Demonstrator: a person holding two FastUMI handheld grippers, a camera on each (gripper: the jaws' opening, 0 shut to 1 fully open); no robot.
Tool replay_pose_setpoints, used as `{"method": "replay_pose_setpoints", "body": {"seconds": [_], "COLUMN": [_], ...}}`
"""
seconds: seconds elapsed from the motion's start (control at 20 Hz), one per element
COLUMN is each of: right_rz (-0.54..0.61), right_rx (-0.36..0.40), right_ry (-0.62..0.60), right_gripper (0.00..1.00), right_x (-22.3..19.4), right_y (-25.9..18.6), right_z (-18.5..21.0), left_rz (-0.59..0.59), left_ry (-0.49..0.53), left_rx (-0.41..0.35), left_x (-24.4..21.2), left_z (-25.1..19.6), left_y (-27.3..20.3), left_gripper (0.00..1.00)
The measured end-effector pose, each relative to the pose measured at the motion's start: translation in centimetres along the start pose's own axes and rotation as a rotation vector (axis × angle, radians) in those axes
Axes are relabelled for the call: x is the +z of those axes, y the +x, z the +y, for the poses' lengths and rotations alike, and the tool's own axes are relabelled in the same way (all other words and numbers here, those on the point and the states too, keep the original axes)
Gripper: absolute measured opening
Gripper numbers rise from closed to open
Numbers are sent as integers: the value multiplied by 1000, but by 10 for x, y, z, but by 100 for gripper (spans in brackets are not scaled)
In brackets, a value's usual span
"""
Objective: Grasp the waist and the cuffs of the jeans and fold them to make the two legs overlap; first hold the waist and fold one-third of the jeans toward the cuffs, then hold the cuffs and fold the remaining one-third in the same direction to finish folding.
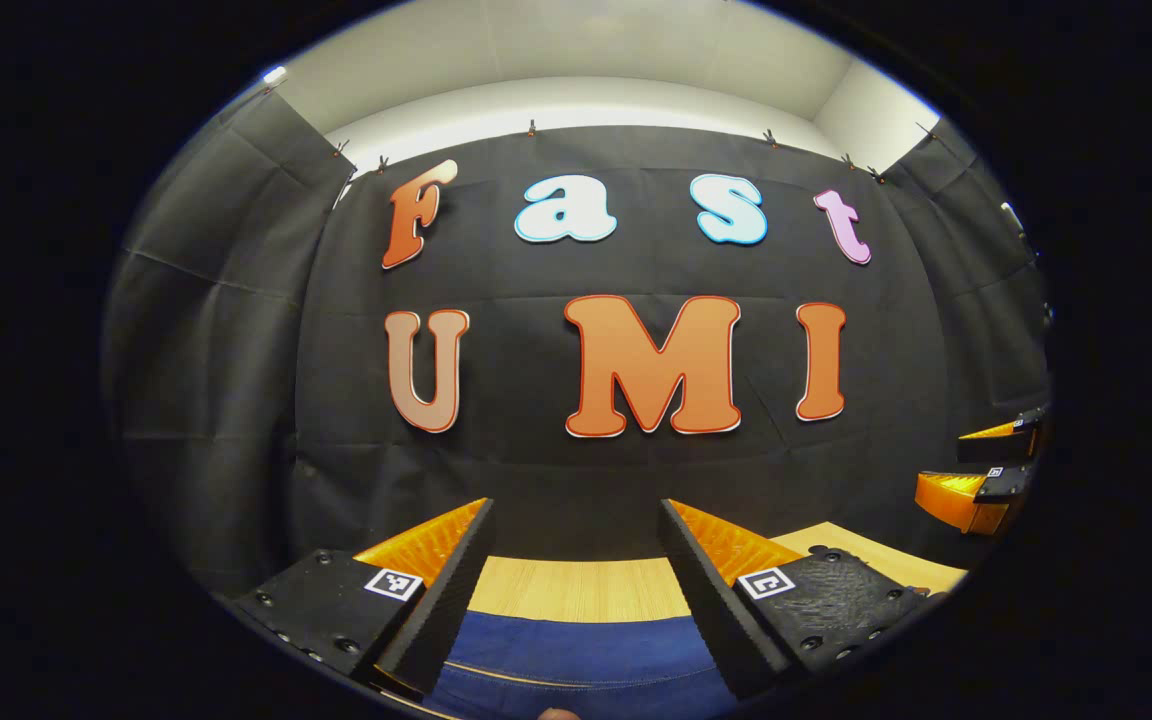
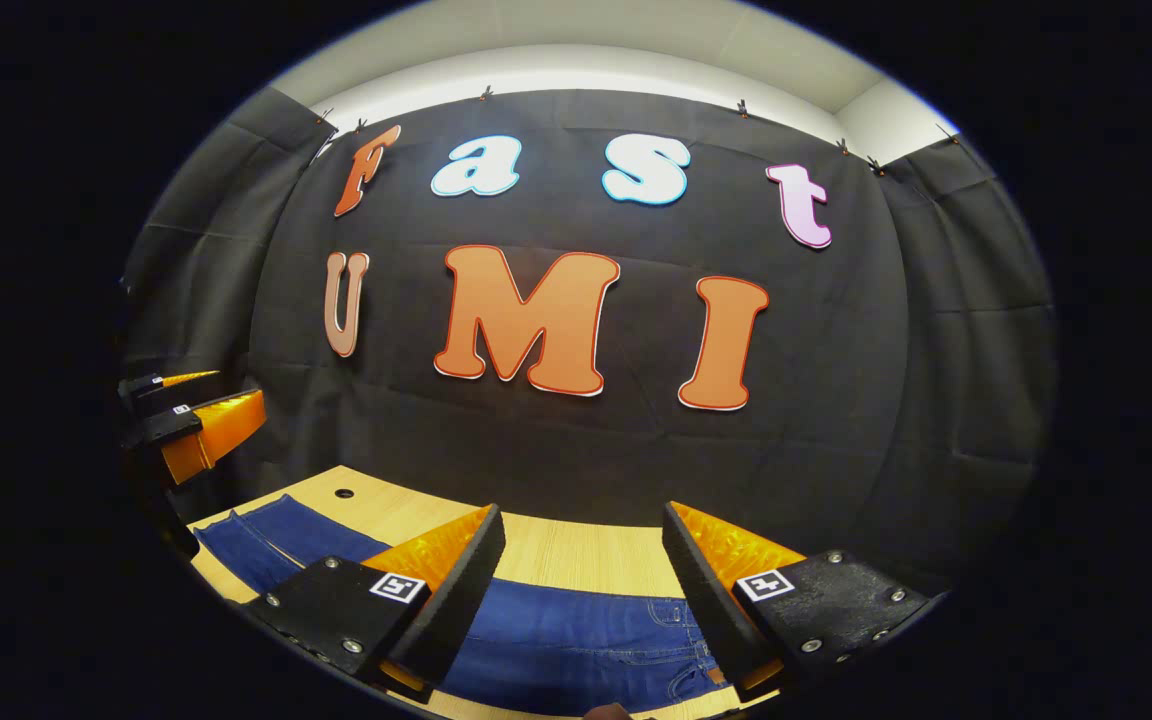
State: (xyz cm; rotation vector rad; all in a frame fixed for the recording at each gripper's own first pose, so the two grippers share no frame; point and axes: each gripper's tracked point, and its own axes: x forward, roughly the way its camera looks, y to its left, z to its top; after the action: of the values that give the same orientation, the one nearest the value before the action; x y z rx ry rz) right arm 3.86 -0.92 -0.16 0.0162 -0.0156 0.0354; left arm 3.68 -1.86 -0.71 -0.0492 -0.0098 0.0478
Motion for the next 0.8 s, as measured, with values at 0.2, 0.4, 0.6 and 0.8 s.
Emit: {"method": "replay_pose_setpoints", "body": {"seconds": [0.2,0.4,0.6,0.8], "right_rz": [11,30,47,106], "right_rx": [-19,-47,-54,-60], "right_ry": [12,15,22,37], "right_gripper": [97,97,97,97], "right_x": [-7,-16,-25,-47], "right_y": [6,14,20,30], "right_z": [-14,-31,-44,-58], "left_rz": [-4,22,44,120], "left_ry": [2,13,28,-4], "left_rx": [-15,-1,39,126], "left_x": [-1,-10,-23,-48], "left_z": [-8,2,25,65], "left_y": [10,15,14,12], "left_gripper": [100,99,100,100]}}
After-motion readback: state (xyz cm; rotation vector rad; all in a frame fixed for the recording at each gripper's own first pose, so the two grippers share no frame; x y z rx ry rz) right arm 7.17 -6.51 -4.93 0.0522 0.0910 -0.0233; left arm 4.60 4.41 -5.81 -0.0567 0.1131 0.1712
